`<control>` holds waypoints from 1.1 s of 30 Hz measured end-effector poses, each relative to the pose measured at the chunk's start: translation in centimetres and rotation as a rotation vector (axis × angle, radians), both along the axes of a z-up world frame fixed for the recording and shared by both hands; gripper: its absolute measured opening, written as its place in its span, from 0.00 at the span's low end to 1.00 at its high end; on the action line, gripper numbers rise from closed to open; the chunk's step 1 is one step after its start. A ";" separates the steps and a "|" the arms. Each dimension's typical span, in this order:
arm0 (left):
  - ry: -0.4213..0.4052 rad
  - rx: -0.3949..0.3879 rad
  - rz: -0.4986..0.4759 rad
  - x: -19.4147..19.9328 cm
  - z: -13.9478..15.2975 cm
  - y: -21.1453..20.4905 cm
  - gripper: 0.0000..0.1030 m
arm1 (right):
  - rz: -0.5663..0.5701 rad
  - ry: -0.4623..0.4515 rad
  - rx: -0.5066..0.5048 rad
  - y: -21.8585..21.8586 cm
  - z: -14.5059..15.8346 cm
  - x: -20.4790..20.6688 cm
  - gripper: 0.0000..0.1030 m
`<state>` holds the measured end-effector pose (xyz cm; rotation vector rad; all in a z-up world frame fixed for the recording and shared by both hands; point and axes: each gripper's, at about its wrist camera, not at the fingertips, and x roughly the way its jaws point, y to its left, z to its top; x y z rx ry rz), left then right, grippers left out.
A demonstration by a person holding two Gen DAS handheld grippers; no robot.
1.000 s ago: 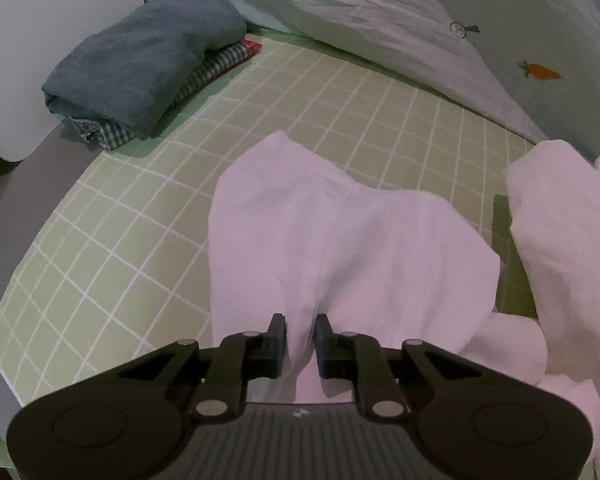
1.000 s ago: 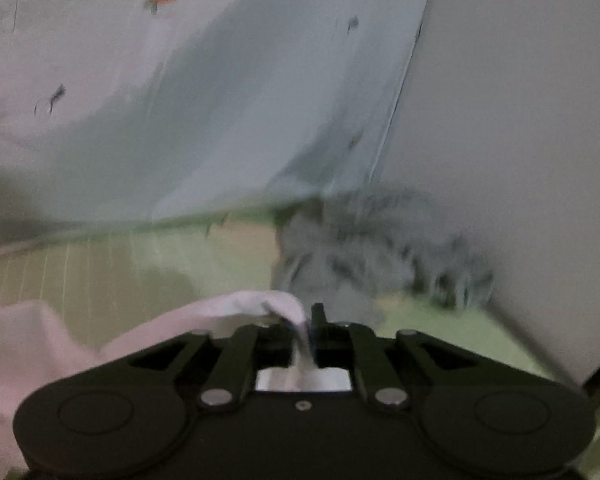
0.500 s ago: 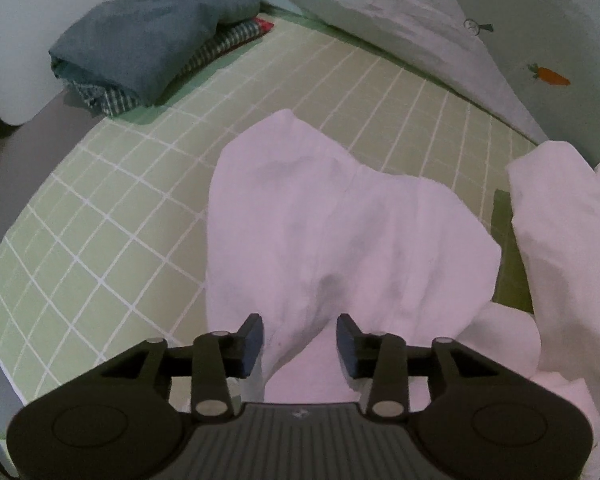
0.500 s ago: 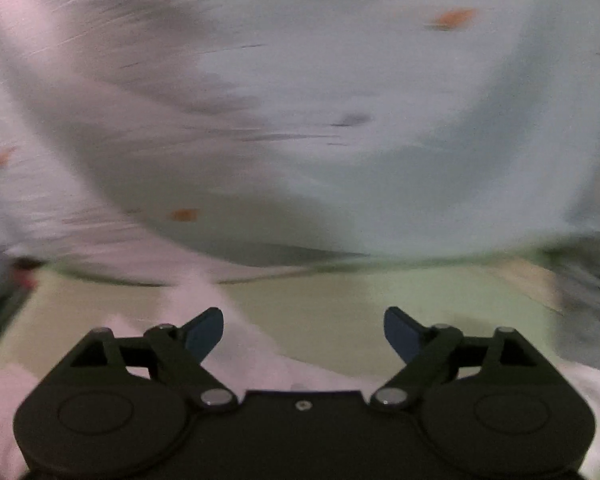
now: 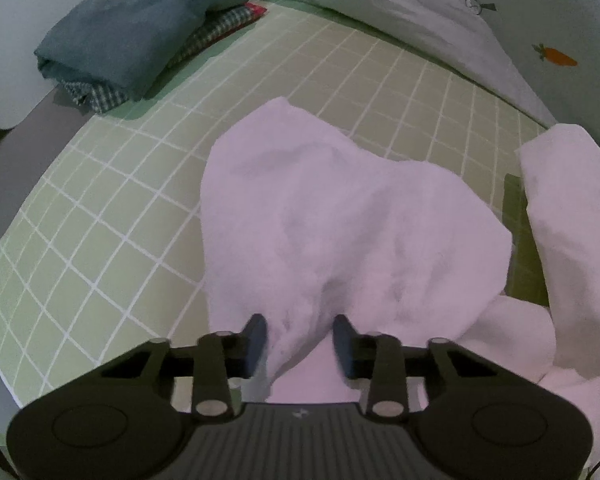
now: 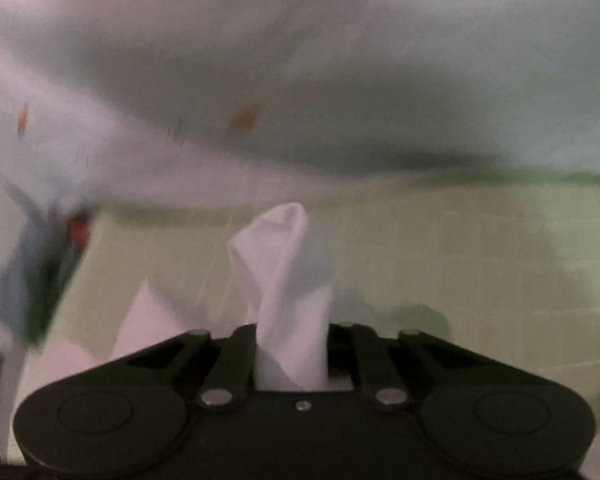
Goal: Fold clothes
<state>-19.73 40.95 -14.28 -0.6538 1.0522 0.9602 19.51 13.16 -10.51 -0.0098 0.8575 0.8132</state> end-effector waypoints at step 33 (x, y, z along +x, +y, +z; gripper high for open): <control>0.002 0.093 -0.105 3.3 1.6 -7.4 0.61 | -0.582 -0.327 -0.304 -20.1 3.8 -7.6 0.96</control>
